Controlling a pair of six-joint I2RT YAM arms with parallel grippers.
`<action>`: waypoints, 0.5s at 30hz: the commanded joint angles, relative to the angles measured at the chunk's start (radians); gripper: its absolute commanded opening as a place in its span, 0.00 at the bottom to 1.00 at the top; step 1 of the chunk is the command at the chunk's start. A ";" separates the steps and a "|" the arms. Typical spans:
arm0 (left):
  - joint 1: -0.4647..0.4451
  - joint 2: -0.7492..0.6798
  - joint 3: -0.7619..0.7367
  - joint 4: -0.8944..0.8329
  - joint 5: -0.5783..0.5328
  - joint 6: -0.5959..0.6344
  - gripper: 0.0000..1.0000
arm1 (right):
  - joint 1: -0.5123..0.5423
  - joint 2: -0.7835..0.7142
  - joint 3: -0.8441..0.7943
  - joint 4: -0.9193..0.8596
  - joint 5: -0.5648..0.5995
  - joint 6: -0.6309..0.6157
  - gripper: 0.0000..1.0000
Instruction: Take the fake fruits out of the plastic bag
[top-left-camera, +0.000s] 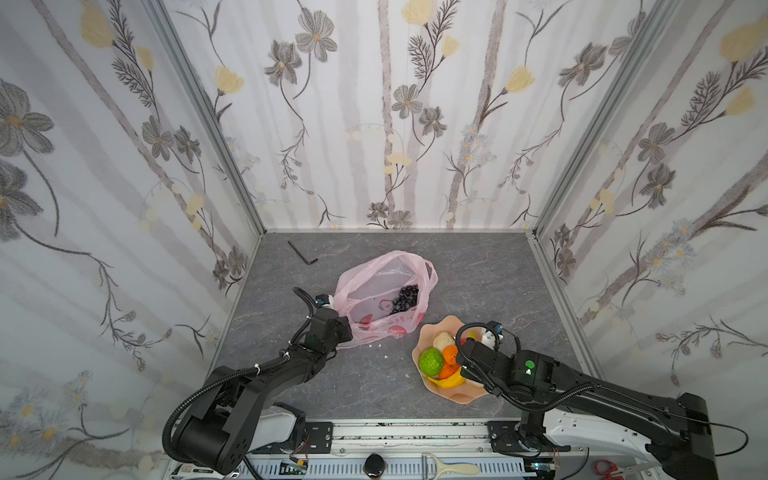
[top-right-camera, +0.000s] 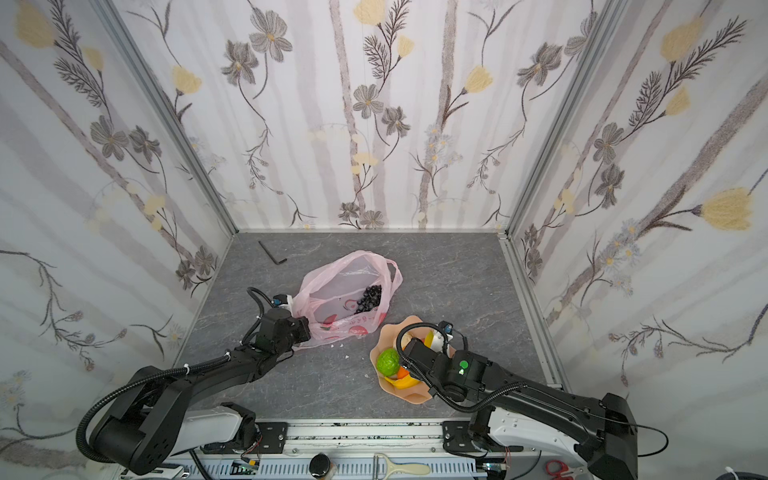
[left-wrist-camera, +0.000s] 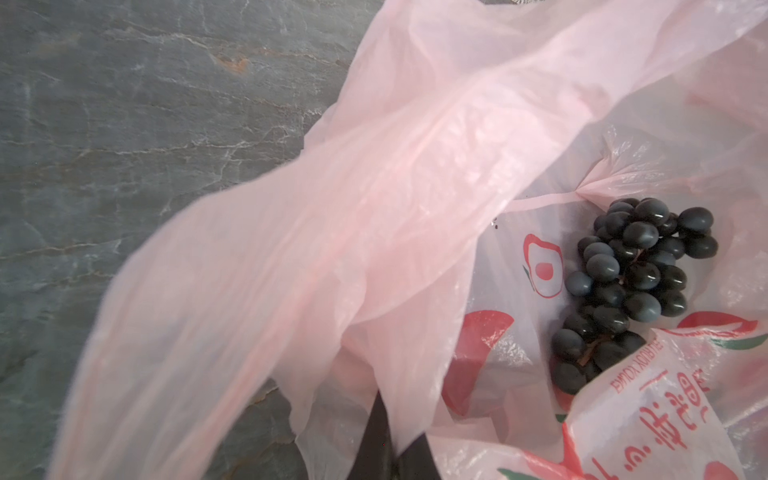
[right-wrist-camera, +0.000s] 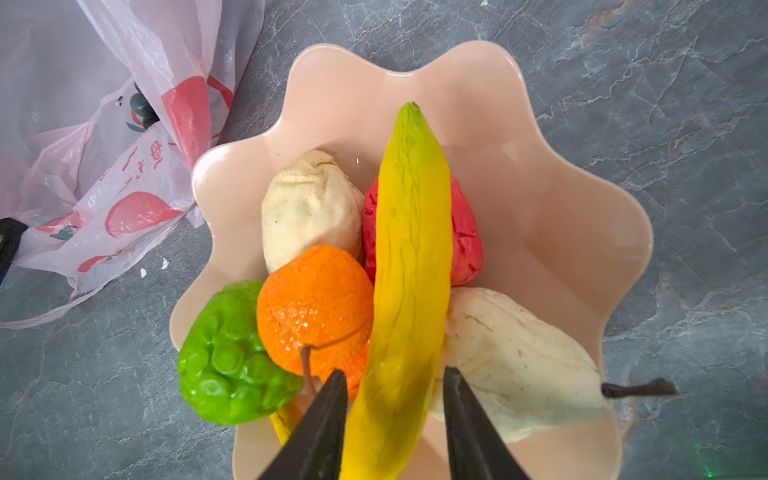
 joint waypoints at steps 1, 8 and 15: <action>-0.004 -0.006 -0.001 0.016 0.007 0.006 0.00 | 0.002 -0.014 0.069 -0.070 0.076 -0.016 0.43; -0.068 -0.006 0.008 0.003 -0.057 0.012 0.00 | -0.014 0.010 0.237 -0.055 0.178 -0.214 0.46; -0.223 -0.046 0.033 -0.027 -0.179 0.092 0.00 | -0.128 0.184 0.316 0.243 -0.002 -0.440 0.51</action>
